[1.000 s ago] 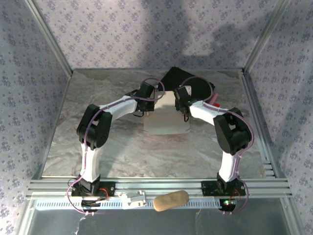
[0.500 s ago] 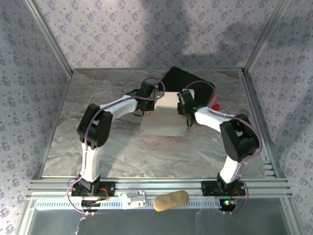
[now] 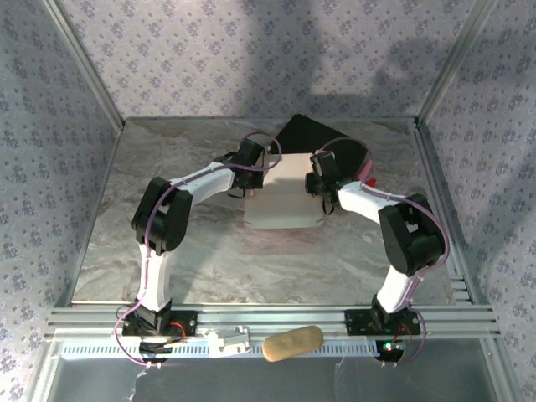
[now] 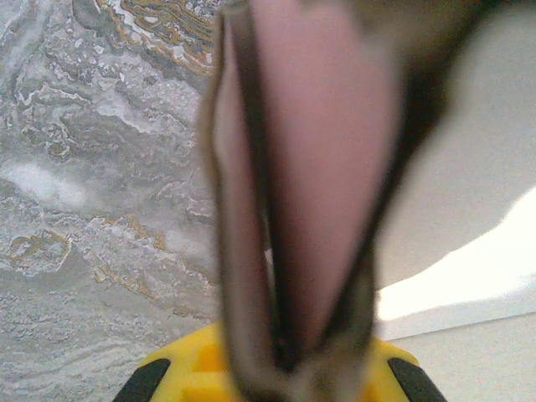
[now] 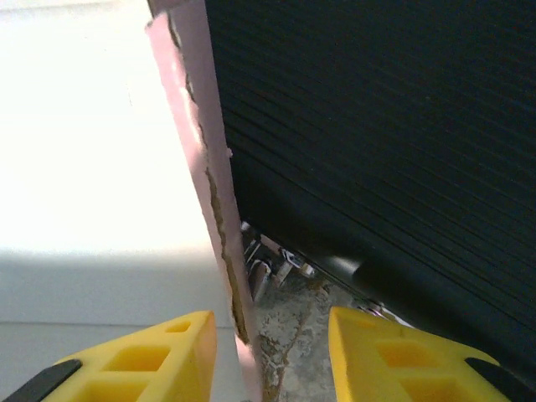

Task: Fold the paper box

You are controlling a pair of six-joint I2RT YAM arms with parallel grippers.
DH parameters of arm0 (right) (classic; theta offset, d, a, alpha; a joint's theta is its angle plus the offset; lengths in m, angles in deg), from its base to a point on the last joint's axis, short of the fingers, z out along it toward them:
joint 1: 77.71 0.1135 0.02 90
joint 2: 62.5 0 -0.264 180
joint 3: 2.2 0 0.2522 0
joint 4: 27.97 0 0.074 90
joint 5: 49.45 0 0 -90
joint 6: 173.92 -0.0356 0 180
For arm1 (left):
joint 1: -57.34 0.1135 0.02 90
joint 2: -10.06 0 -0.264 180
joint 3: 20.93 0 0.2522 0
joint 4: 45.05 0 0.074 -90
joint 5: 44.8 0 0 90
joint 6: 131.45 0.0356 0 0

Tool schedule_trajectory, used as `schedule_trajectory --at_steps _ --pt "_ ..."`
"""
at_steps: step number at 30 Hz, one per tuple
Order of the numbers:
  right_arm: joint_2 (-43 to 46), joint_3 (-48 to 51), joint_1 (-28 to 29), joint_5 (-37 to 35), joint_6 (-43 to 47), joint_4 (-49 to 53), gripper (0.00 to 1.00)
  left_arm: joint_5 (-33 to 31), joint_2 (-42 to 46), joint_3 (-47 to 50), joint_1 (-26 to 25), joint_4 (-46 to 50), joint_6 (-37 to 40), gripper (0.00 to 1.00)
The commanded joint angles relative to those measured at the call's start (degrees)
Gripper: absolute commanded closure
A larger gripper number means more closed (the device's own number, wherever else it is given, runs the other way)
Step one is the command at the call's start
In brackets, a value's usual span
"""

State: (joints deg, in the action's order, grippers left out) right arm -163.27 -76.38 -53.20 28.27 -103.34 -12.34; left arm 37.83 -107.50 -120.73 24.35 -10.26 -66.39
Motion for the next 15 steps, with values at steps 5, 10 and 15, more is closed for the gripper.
schedule_trajectory --at_steps 5,10,15 --pt "-3.65 -4.55 -0.01 1.21 1.44 0.47 0.59 -1.24 -2.28 -2.18 0.41 1.90 0.68 1.00" --pt "-5.96 -6.91 -0.25 1.32 2.17 1.30 0.62 -1.24 -2.81 -2.88 0.44 2.25 1.13 1.00" --pt "-8.01 -7.43 -0.54 -0.01 1.95 1.58 0.72 -1.24 -3.33 -3.51 0.55 2.47 1.31 1.00"
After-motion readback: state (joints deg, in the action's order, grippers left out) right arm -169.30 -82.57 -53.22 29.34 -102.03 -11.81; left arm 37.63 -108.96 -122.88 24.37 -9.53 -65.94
